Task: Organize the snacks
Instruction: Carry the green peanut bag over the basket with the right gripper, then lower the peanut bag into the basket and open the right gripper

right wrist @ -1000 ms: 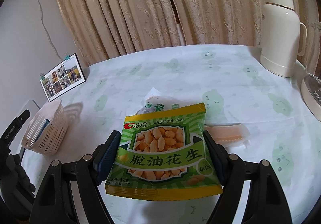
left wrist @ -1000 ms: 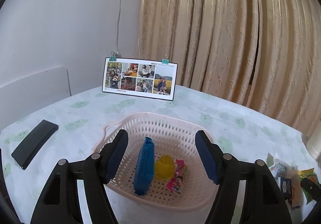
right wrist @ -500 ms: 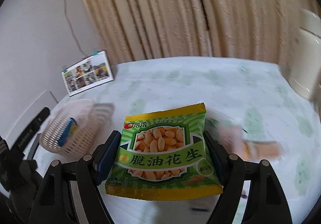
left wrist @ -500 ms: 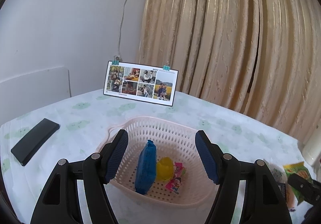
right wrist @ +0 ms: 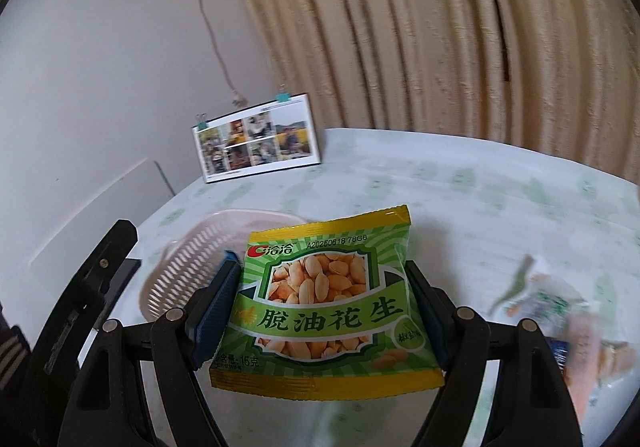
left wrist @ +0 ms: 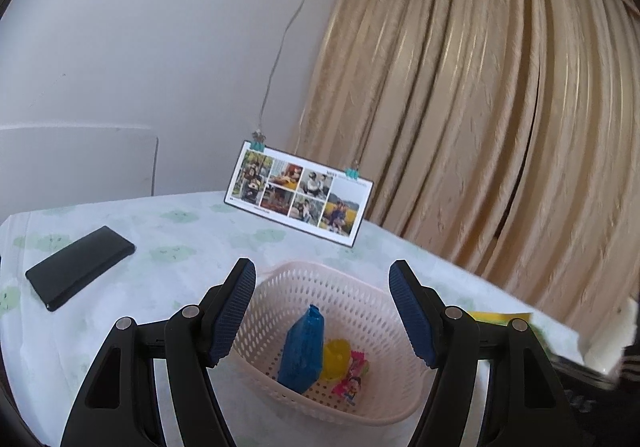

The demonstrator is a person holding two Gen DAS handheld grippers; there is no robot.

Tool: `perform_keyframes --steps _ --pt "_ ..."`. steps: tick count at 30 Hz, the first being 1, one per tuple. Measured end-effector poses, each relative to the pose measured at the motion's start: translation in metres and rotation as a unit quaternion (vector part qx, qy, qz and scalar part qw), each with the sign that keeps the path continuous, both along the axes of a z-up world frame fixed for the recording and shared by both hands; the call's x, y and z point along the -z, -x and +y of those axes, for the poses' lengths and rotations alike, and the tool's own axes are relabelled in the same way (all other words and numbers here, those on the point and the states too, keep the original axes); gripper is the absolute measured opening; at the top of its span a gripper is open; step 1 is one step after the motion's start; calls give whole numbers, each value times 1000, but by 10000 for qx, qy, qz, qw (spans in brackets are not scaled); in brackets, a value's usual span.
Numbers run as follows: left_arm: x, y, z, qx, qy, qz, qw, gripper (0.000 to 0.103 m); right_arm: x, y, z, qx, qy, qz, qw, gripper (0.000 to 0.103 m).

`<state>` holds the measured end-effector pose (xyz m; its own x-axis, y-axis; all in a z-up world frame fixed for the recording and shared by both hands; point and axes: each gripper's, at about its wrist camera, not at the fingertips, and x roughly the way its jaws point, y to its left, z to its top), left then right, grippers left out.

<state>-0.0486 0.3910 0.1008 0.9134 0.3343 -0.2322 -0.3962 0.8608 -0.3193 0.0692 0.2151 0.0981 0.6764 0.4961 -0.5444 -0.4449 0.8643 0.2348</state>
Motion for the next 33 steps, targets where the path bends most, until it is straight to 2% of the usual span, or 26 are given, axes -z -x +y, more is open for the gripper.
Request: perform_keyframes --steps 12,19,23,33 --pt "-4 37 29 -516 594 -817 9935 70 17 -10 56 -760 -109 253 9967 77" --pt "-4 39 28 -466 615 -875 9932 70 28 -16 71 -857 -130 385 9955 80" --pt "-3 37 28 -408 628 -832 9937 70 30 -20 64 -793 -342 408 9954 81" --pt "-4 33 23 -368 554 -706 9953 70 25 -14 46 -514 -375 245 9977 83"
